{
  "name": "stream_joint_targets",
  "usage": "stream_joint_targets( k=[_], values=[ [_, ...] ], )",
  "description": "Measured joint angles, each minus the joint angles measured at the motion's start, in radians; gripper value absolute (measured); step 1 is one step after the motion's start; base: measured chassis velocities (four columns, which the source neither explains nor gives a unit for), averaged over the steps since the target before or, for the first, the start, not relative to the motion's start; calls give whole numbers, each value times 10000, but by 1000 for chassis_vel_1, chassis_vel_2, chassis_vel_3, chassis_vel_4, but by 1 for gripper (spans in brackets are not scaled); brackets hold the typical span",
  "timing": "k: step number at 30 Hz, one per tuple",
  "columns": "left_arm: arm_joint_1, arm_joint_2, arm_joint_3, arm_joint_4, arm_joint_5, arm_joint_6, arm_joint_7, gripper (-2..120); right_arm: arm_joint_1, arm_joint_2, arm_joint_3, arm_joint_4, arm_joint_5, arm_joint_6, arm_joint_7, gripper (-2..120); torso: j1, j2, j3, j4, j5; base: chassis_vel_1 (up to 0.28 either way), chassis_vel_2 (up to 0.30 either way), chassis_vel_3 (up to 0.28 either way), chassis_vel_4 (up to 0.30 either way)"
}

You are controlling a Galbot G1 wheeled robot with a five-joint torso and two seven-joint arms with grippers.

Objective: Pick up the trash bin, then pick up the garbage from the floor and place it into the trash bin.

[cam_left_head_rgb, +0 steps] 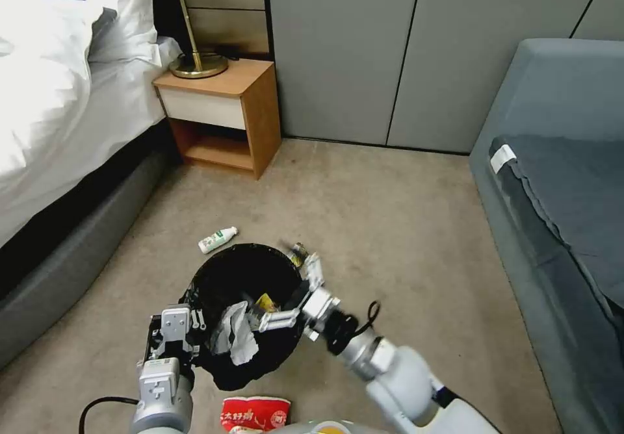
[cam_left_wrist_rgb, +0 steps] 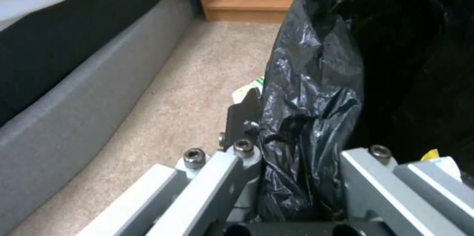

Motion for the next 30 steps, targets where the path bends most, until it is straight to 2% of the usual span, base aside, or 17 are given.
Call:
stream_joint_targets(
  k=[3,4,6,9,16,30],
  values=[
    [1,2,-13,8,-1,-5,-4,3,-821,-20,803,819,-101,-527,1274,100,0,1,0,-2,0,0,0,0,0],
    [1,2,-13,8,-1,-5,-4,3,-821,-20,803,819,-101,-527,1274,100,0,1,0,-2,0,0,0,0,0],
    [-19,24,-49,1,-76,2,-7,3,-1531,140,1084,1098,-138,-824,2095,100,0,0,0,-2,0,0,0,0,0],
    [-36,51,-78,-48,-192,23,-16,3,-2080,312,1206,1119,-214,-972,2543,100,0,0,0,-2,-1,0,0,0,0],
    [-19,81,-141,-216,-436,45,-71,3,-2589,484,1292,759,-475,-873,2685,100,0,0,0,-1,0,0,0,0,0],
    [76,134,-182,-358,-538,46,-87,3,-2701,413,1370,598,-600,-820,2690,100,0,0,0,-2,-1,0,0,0,0]
  ],
)
